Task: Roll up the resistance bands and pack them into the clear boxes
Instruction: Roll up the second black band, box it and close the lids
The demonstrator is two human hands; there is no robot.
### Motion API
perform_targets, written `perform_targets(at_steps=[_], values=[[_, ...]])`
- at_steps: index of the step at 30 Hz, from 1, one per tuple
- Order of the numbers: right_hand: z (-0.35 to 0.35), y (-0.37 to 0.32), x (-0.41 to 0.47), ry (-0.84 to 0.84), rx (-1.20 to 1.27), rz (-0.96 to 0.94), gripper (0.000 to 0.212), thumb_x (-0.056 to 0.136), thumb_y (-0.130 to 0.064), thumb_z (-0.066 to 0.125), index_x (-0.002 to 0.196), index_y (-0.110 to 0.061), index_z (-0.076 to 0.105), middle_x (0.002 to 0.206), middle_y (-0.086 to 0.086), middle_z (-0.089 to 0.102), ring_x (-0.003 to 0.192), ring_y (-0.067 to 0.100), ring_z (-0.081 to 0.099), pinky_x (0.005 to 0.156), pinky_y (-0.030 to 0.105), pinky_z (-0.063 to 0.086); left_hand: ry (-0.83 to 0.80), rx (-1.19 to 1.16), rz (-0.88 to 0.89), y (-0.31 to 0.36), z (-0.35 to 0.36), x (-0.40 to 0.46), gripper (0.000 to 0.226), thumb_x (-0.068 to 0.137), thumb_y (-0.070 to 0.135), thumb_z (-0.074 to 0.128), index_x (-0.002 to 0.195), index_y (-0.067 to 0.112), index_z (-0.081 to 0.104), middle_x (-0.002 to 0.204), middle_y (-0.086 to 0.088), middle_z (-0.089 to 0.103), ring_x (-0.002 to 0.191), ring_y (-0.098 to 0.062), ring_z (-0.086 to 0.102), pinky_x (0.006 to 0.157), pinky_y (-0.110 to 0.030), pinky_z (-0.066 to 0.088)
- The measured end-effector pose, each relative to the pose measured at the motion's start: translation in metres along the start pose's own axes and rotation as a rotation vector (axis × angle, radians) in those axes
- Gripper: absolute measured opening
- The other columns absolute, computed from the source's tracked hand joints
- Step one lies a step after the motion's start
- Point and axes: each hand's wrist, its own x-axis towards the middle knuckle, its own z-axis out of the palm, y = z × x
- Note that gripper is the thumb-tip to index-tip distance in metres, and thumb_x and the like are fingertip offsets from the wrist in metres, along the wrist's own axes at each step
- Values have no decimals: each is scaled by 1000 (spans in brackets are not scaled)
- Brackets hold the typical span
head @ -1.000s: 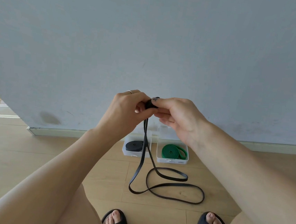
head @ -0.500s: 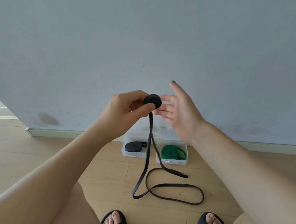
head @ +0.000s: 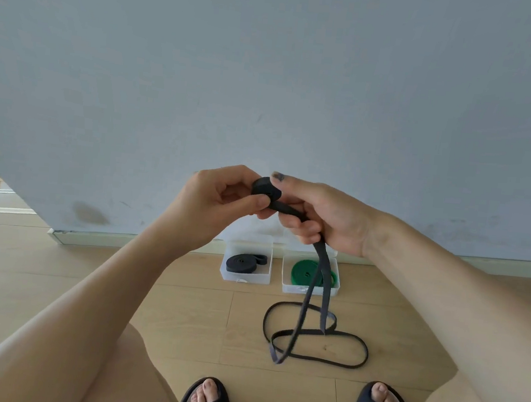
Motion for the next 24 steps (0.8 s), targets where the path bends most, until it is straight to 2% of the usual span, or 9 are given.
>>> perform_targets(at_steps=[4, 8, 10, 13, 16, 18, 20, 22, 24], values=[[-3, 0, -4, 53, -55, -61, 55, 102, -47, 55, 112, 5, 70, 67, -3, 51, 52, 12, 27, 54, 28, 22, 24, 188, 119, 0, -1, 0, 15, 92, 3, 73, 95, 18, 73, 85, 8, 77, 86, -9, 75, 85, -23, 58], [-1, -1, -9, 163, -218, -159, 34, 98, -44, 66, 88, -12, 76, 67, -3, 60, 54, 13, 35, 55, 24, 30, 45, 243, 230, -6, 1, 2, 11, 91, 3, 75, 101, 9, 74, 93, 1, 77, 92, -12, 76, 86, -20, 58], [-1, 2, -13, 269, -409, -217, 28, 96, -44, 69, 87, -18, 74, 67, -5, 66, 55, 9, 47, 58, 22, 36, 34, 154, 104, -9, 5, 1, 19, 92, 1, 72, 108, 11, 73, 98, 1, 78, 96, -14, 76, 88, -21, 57], [3, 12, -16, 416, -643, -336, 19, 93, -41, 73, 90, -22, 72, 72, -3, 70, 66, 14, 60, 62, 31, 43, -114, -184, -241, -15, 5, 2, 31, 95, -5, 57, 121, 10, 66, 111, -3, 76, 101, -22, 75, 89, -26, 57], [6, 19, -15, 446, -854, -436, 23, 92, -39, 73, 97, -17, 69, 74, -4, 65, 67, 19, 58, 62, 35, 45, -277, -571, -503, -13, 4, 4, 38, 94, 25, 47, 115, 2, 68, 100, -12, 73, 85, -23, 69, 78, -29, 57], [9, 22, -14, 448, -994, -505, 25, 94, -40, 71, 99, -16, 67, 74, -6, 62, 65, 19, 55, 59, 33, 42, -287, -541, -477, -12, 9, 4, 38, 104, 37, 49, 106, 6, 69, 90, -6, 69, 75, -18, 62, 71, -26, 53], [12, 24, -13, 456, -1062, -553, 28, 94, -43, 68, 98, -16, 66, 74, -8, 59, 64, 17, 53, 58, 32, 40, -228, -391, -371, -11, 15, 3, 32, 107, 29, 49, 94, 7, 67, 81, 1, 63, 69, -14, 55, 68, -24, 49], [15, 26, -13, 467, -1028, -538, 28, 92, -44, 69, 99, -17, 64, 75, -9, 60, 64, 15, 54, 58, 31, 43, -201, -295, -305, -10, 15, 4, 28, 105, 24, 51, 86, 8, 63, 77, 3, 62, 67, -13, 51, 69, -23, 47], [15, 26, -13, 442, -926, -482, 25, 91, -37, 73, 105, -19, 62, 79, -10, 64, 67, 12, 58, 61, 31, 46, -185, -215, -261, -9, 11, 4, 25, 105, 20, 55, 87, 6, 64, 77, 4, 64, 66, -15, 52, 70, -21, 48]])
